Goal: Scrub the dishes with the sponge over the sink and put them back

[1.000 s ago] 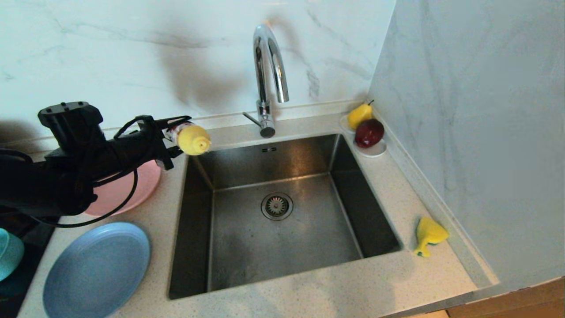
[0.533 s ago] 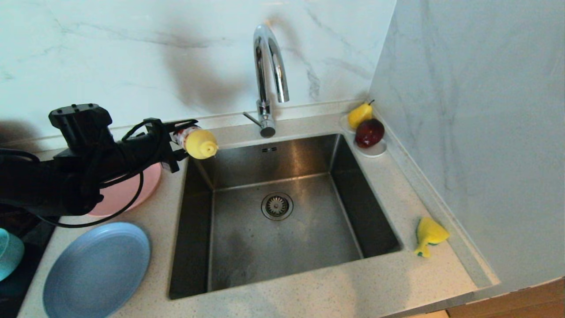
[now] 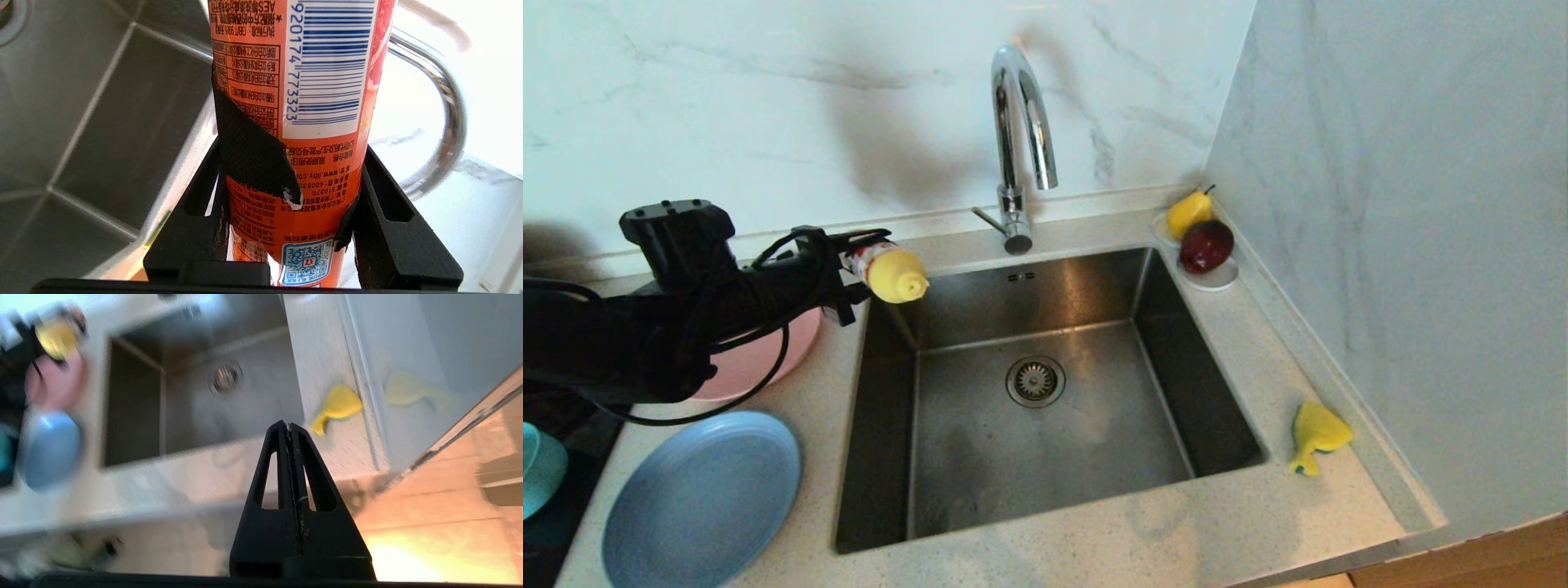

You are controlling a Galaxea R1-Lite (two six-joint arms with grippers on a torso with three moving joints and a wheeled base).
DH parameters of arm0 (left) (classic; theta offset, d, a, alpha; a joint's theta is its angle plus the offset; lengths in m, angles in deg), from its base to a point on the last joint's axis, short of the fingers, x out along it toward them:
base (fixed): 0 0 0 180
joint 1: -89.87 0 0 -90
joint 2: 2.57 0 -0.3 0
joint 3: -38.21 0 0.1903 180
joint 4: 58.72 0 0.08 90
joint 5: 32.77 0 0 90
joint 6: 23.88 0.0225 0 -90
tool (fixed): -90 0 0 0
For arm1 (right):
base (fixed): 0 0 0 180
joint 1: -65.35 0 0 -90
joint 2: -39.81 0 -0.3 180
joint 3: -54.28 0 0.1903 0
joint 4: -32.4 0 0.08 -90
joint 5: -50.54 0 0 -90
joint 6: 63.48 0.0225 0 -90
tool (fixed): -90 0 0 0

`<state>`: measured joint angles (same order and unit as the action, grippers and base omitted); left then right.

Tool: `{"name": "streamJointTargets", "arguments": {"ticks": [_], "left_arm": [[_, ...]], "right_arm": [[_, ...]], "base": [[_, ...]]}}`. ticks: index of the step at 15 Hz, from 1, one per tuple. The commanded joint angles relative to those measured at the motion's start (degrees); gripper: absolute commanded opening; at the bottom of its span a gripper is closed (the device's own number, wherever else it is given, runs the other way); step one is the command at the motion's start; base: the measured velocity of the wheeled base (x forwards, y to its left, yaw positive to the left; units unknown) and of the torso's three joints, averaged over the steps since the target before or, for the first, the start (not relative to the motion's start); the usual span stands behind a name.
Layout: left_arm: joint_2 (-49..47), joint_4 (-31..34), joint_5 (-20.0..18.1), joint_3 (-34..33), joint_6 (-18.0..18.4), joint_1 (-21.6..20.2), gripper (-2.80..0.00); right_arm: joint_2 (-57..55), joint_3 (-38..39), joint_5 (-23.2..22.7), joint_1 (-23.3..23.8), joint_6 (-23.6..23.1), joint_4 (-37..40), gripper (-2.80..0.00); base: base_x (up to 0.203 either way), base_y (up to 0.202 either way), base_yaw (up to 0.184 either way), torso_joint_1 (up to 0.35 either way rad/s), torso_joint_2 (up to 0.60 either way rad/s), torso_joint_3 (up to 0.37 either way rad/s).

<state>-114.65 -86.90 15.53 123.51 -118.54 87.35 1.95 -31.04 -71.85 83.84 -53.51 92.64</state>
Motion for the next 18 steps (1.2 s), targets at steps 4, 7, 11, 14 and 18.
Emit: {"name": "streamJointTargets", "arguments": {"ticks": [4, 7, 11, 14, 18], "left_arm": [[-1.56, -0.31, -0.22, 0.65, 0.44, 0.06, -2.80], [-1.56, -0.31, -0.18, 0.60, 0.74, 0.06, -2.80], [-1.56, -0.31, -0.23, 0.06, 1.62, 0.06, -2.80], [-2.49, -0.31, -0.23, 0.00, 2.33, 0.06, -2.80], [-2.38, -0.31, -0.37, -0.23, 2.78, 0.06, -2.80]], "right_arm": [[0.22, 3.68, 0.57, -4.79, -7.89, -0.40, -2.80], [-0.11, 3.72, 0.57, -7.74, -10.16, -2.18, -2.80], [-3.23, 2.84, 0.49, -13.95, -10.32, -7.24, -2.80], [-7.33, 0.75, 0.45, -18.18, -11.42, -8.10, -2.80], [-12.13, -0.51, 0.40, -21.72, -11.98, -12.40, -2.80]], "base": [[0.000, 0.000, 0.000, 0.000, 0.00, 0.000], [0.000, 0.000, 0.000, 0.000, 0.00, 0.000], [0.000, 0.000, 0.000, 0.000, 0.00, 0.000], [0.000, 0.000, 0.000, 0.000, 0.00, 0.000], [0.000, 0.000, 0.000, 0.000, 0.00, 0.000]]}}
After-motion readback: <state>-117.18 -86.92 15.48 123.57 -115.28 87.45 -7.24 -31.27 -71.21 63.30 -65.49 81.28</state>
